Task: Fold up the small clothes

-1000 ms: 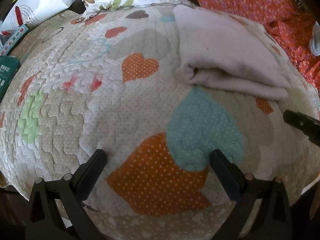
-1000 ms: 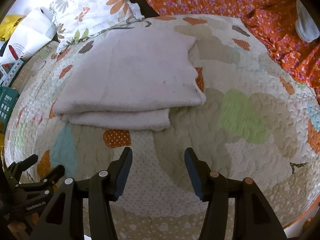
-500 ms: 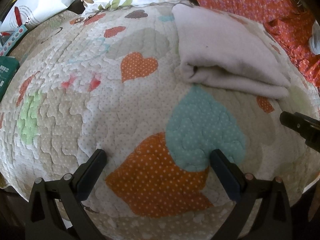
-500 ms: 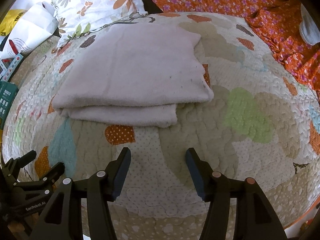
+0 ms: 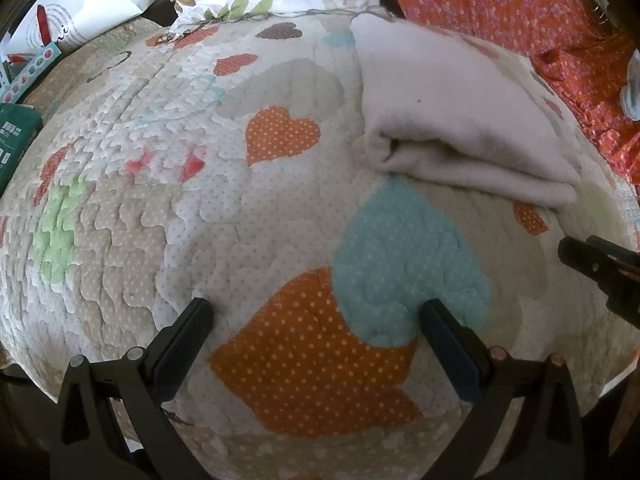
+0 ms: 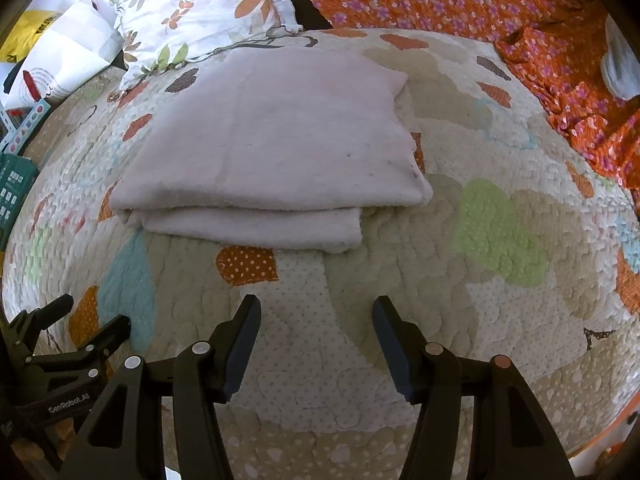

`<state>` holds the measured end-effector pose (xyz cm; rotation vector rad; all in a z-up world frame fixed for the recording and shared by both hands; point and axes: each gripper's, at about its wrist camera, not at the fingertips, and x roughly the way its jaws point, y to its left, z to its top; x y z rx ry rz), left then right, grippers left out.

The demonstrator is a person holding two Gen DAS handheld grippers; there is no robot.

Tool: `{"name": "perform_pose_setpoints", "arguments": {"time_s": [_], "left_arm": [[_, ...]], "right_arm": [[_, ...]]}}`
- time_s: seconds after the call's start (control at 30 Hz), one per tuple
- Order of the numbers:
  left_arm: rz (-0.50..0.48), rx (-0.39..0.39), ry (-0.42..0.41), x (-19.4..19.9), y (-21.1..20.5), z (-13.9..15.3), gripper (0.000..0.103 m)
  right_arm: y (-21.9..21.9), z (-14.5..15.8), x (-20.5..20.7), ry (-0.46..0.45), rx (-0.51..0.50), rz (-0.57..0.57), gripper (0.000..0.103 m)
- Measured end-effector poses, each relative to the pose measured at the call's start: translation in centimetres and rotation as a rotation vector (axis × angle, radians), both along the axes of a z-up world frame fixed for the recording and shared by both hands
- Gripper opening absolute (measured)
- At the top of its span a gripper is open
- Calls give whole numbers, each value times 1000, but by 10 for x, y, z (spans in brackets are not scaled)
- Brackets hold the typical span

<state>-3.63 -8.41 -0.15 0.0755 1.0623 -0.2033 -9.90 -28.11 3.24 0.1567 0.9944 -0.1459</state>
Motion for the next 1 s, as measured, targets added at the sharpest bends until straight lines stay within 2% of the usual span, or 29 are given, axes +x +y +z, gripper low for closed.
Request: {"name": "perform_pose_setpoints", "arguments": {"time_s": [1.0], "left_arm": [[0,-2,2,1,1,0,103]], "right_arm": [[8,-2,0,3,-28,29,65]]}}
